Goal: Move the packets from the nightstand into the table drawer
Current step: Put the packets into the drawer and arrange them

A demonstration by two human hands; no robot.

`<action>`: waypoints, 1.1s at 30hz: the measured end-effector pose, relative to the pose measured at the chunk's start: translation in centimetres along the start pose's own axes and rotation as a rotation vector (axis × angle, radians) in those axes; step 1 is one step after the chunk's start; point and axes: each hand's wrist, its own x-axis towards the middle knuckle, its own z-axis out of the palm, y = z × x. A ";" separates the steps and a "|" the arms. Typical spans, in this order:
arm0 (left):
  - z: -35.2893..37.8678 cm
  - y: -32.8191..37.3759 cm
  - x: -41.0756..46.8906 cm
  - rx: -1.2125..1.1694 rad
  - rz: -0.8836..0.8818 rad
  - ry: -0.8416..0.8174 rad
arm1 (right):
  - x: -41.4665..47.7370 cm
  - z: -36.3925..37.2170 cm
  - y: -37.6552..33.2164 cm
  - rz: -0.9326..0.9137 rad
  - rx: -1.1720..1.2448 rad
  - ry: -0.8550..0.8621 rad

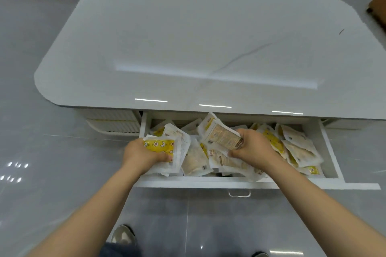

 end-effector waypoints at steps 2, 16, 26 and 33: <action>1.3 -1.0 1.4 0.077 0.024 0.017 | 1.4 1.3 1.1 -0.017 -0.003 -0.004; 1.8 -1.0 -2.1 0.480 0.482 0.063 | -5.9 3.8 2.7 -0.227 -0.075 0.013; -0.1 3.4 1.1 0.814 0.688 0.198 | -6.5 4.6 2.3 -0.225 -0.358 0.240; -1.2 3.2 2.8 0.904 0.651 0.164 | -2.1 3.0 1.5 -0.188 -0.415 0.333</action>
